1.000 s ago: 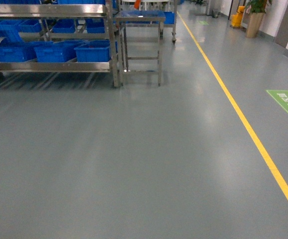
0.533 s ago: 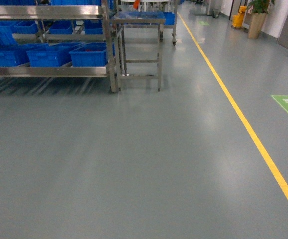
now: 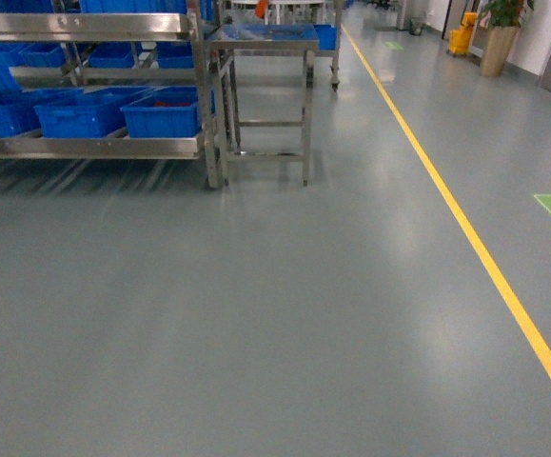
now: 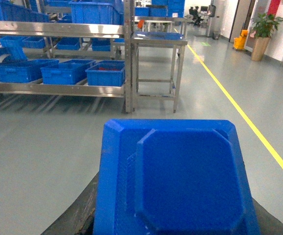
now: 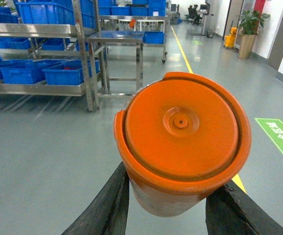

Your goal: Sort blue parts and orange caps into right shelf containers

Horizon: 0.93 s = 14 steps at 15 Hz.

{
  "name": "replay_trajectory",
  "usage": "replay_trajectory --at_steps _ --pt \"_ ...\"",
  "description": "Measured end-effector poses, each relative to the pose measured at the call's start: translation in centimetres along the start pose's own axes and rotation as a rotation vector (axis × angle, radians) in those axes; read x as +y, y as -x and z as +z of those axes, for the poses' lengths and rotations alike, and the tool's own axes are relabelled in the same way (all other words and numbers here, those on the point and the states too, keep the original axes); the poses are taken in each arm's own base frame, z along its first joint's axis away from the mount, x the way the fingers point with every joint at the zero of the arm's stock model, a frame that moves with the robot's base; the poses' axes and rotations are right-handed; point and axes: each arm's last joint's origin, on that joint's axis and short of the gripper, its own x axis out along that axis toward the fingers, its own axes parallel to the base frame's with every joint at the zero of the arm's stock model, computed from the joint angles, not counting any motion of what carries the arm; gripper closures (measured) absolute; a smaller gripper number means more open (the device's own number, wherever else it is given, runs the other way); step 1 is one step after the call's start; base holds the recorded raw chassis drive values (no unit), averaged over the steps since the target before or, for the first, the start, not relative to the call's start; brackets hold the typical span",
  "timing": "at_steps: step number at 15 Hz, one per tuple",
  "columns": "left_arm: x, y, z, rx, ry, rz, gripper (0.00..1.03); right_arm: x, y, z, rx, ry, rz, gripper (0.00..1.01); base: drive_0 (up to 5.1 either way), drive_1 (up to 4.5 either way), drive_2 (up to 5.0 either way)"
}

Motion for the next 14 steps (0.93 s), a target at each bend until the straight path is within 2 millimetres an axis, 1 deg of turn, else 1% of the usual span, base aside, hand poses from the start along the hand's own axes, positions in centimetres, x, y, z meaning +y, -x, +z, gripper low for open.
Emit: replay_trajectory --at_steps 14 --pt "0.0 0.0 0.0 0.0 0.0 0.0 0.59 0.0 0.0 0.03 -0.003 0.0 0.0 0.62 0.0 4.34 -4.3"
